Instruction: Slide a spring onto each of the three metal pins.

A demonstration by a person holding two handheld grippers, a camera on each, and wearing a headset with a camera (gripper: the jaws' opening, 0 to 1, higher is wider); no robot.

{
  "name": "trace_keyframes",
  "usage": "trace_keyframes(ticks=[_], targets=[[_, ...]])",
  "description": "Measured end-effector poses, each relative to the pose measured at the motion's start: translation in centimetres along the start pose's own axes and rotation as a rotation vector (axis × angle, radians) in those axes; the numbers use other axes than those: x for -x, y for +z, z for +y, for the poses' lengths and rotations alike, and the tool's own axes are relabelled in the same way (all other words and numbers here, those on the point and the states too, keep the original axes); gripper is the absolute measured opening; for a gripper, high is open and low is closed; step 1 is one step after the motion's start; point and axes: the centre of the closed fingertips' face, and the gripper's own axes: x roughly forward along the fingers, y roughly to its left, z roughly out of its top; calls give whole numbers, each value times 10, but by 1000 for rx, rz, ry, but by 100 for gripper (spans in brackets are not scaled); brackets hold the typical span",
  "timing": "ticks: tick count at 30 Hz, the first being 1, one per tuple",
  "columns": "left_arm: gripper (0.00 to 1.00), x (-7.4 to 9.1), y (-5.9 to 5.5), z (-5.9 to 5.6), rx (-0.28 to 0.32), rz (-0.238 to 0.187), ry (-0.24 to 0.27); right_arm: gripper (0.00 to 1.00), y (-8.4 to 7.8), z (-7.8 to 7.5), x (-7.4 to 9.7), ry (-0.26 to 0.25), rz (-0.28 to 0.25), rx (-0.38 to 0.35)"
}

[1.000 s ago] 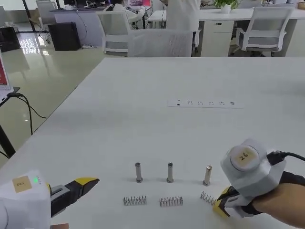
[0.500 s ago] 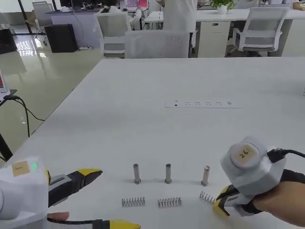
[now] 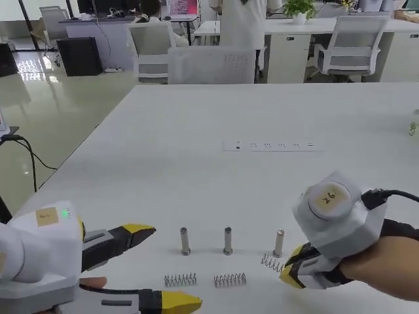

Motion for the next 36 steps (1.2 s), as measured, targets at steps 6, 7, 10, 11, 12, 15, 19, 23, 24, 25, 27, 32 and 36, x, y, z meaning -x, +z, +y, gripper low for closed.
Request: trace_keyframes(ticks=[6, 7, 10, 11, 12, 15, 19, 23, 24, 25, 27, 32, 36], targets=[[70, -10, -2, -4, -15, 16, -31, 7, 12, 7, 4, 12, -6, 45], [69, -12, -2, -4, -19, 18, -37, 7, 13, 8, 4, 14, -7, 51], [66, -17, -4, -6, -25, 28, -52, 7, 16, 11, 5, 20, -4, 71], [64, -19, -5, -7, -29, 30, -60, 7, 18, 12, 6, 22, -3, 79], [62, -21, -6, -8, -31, 31, -64, 7, 19, 13, 6, 24, -3, 84], [60, -27, -9, -11, -30, 39, -81, 7, 21, 17, 7, 38, 1, 99], [56, -32, -12, -14, -36, 50, -94, 7, 23, 22, 8, 61, 8, 116], [50, -38, -12, -13, -40, 50, -106, 7, 25, 29, 8, 84, 14, 131], [48, -39, -11, -14, -43, 51, -110, 7, 26, 31, 8, 87, 17, 138], [46, -40, -11, -14, -45, 51, -114, 7, 26, 32, 8, 88, 17, 142], [43, -43, -12, -15, -54, 57, -125, 7, 27, 35, 8, 96, 18, 151], [38, -47, -15, -20, -70, 72, -146, 7, 31, 40, 10, 112, 12, 166], [33, -48, -17, -24, -80, 79, -169, 7, 32, 44, 10, 125, 11, 190]])
